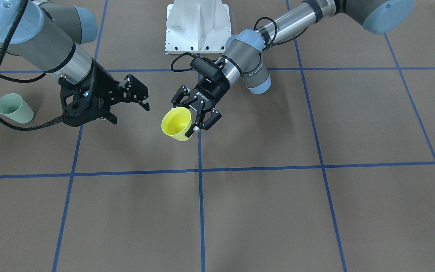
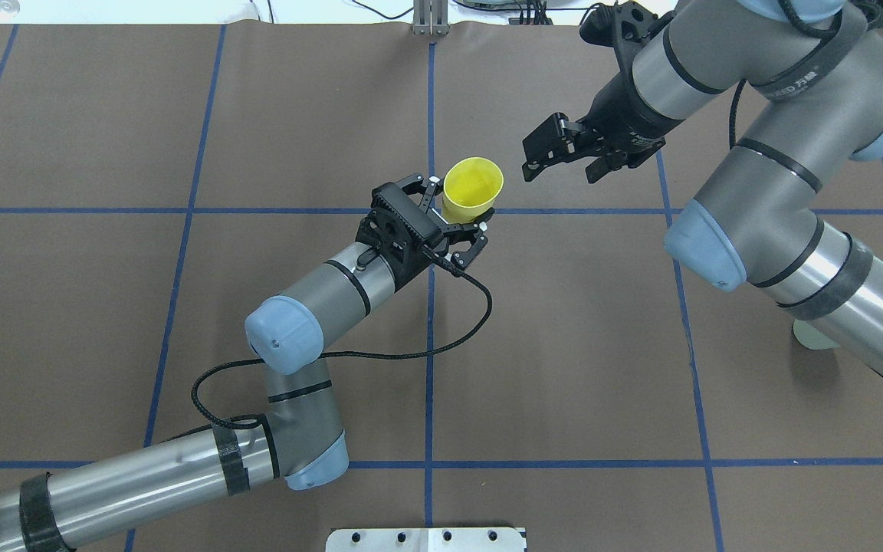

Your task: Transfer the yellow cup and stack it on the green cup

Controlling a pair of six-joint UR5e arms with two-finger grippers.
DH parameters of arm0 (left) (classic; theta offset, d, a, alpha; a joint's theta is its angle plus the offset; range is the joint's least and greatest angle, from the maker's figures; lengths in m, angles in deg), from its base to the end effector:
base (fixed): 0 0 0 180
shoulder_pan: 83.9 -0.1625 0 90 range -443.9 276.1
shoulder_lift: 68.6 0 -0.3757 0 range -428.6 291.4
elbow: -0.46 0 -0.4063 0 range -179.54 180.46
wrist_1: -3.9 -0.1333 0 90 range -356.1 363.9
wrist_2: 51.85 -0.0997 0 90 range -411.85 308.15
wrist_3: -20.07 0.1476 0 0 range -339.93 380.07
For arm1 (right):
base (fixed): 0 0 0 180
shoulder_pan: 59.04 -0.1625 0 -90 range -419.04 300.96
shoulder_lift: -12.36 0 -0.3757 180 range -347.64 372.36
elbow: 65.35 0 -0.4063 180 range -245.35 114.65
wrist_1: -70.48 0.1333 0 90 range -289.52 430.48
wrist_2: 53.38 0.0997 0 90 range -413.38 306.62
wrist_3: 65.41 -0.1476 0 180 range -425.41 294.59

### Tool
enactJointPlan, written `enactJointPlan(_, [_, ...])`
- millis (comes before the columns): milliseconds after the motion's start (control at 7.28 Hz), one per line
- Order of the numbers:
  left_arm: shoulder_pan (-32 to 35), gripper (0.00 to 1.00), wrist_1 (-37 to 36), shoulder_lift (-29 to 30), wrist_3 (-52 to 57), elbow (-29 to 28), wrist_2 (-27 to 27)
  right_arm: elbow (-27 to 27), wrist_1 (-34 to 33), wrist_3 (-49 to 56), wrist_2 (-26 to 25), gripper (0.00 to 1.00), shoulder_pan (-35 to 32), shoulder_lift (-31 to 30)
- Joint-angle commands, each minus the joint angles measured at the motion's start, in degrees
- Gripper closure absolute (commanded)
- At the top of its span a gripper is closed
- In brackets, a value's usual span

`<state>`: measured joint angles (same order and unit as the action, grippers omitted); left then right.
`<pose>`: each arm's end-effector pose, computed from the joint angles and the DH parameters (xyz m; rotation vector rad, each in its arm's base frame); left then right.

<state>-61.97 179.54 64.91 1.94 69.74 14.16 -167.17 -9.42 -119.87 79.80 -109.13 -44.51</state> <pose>0.6047 -0.4518 0.1404 1.5422 1.0557 0.2063 -0.3847 -0.5103 0.1700 0.1114 -1.1354 -0.1359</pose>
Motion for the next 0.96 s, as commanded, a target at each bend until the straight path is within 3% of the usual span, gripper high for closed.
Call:
enactJointPlan(0, [-0.7,0.42,1.5,-0.7,0.3,0.1,-0.4,1.3,-1.0,-2.2,0.9,0.05,1.7,1.5])
enactJointPlan(824, [-3.3,0.43,1.5,-0.3,4.9,1.6,-2.4,7.2,-0.5,-4.2,0.9,0.13,2.4,5.5])
